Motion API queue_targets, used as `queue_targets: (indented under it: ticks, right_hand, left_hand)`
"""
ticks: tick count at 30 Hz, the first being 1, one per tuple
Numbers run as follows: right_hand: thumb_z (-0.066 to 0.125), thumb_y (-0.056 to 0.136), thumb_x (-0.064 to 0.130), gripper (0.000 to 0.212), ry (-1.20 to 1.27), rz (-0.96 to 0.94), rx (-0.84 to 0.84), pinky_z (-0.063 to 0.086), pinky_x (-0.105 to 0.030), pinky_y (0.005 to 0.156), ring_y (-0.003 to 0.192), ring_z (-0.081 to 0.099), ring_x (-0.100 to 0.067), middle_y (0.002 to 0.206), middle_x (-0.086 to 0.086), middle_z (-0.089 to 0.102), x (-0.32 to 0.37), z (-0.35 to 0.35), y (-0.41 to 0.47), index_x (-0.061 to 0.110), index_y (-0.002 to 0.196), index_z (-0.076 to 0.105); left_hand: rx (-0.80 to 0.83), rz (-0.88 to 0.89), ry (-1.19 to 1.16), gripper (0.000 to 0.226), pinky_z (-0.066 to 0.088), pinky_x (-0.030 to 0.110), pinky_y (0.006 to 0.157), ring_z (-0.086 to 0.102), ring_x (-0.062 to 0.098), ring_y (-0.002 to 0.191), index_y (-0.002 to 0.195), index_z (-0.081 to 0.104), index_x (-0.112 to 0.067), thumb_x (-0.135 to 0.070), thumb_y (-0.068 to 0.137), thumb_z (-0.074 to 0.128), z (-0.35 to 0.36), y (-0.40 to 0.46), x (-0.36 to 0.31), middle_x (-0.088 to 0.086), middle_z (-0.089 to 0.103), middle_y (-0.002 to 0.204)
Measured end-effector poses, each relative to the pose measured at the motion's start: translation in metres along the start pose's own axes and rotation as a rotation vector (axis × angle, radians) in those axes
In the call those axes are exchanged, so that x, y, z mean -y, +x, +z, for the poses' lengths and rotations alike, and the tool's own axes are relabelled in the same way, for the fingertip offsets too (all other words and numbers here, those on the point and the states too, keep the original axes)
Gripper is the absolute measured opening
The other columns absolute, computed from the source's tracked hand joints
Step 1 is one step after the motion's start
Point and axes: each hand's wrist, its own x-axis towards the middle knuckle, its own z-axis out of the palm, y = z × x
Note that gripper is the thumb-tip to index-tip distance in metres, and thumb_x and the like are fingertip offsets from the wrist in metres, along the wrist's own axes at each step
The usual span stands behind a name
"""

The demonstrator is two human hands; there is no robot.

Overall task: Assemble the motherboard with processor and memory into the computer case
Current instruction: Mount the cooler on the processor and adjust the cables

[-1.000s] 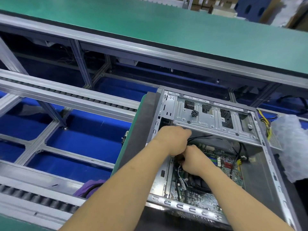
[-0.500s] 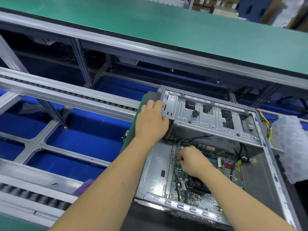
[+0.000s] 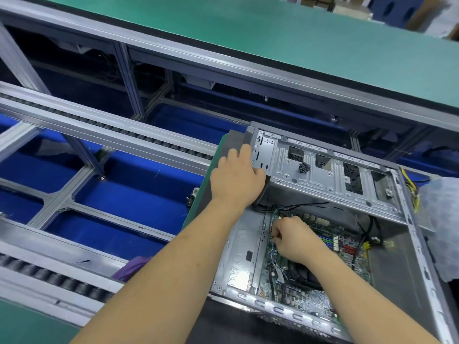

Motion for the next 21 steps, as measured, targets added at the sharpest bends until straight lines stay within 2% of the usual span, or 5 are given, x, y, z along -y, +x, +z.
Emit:
queue_targets:
  ticks: [5, 10, 14, 17, 21]
  right_hand:
    - [0.066, 0.090, 0.026, 0.024, -0.055, -0.051, -0.009, 0.044, -0.030, 0.059, 0.072, 0.056, -0.024, 0.072, -0.006, 0.061, 0.0025, -0.0021, -0.0046, 0.010, 0.075, 0.058]
    - [0.061, 0.090, 0.018, 0.026, -0.054, -0.046, -0.018, 0.042, -0.029, 0.055, 0.068, 0.056, -0.023, 0.066, -0.001, 0.054, 0.0037, -0.0019, -0.0054, 0.017, 0.067, 0.049]
    - [0.064, 0.088, 0.016, 0.002, 0.000, -0.078, -0.054, 0.048, -0.031, 0.065, 0.077, 0.058, -0.021, 0.081, 0.002, 0.062, 0.0036, -0.0036, -0.0066, 0.015, 0.091, 0.065]
    - [0.062, 0.091, 0.014, 0.012, -0.003, -0.046, -0.028, 0.050, -0.026, 0.069, 0.078, 0.063, -0.020, 0.086, -0.002, 0.070, 0.0017, -0.0040, -0.0067, 0.014, 0.089, 0.074]
    - [0.058, 0.089, 0.008, 0.015, -0.004, 0.023, 0.020, 0.045, -0.028, 0.058, 0.067, 0.057, -0.022, 0.079, -0.013, 0.070, -0.0021, -0.0053, -0.0056, 0.004, 0.087, 0.073]
  left_hand:
    - [-0.003, -0.009, -0.021, 0.029, 0.047, 0.041, 0.066, 0.050, 0.027, 0.087, 0.114, 0.042, -0.018, -0.027, 0.088, 0.046, 0.0006, 0.0015, 0.0001, 0.005, 0.051, 0.103]
    - [0.003, -0.005, -0.034, 0.029, 0.051, 0.043, 0.068, 0.051, 0.028, 0.088, 0.114, 0.041, -0.018, -0.028, 0.088, 0.046, 0.0008, 0.0021, 0.0005, 0.005, 0.052, 0.102]
    - [0.003, 0.005, -0.031, 0.027, 0.051, 0.042, 0.066, 0.052, 0.028, 0.086, 0.113, 0.041, -0.018, -0.027, 0.088, 0.047, 0.0007, 0.0024, 0.0001, 0.004, 0.051, 0.100]
    - [0.001, 0.003, -0.033, 0.027, 0.051, 0.041, 0.066, 0.051, 0.028, 0.085, 0.112, 0.040, -0.018, -0.027, 0.088, 0.046, 0.0010, 0.0026, 0.0003, 0.005, 0.051, 0.098]
    - [0.000, 0.008, -0.038, 0.028, 0.050, 0.041, 0.064, 0.052, 0.027, 0.084, 0.113, 0.040, -0.017, -0.026, 0.087, 0.046, 0.0019, 0.0028, 0.0002, 0.005, 0.052, 0.098]
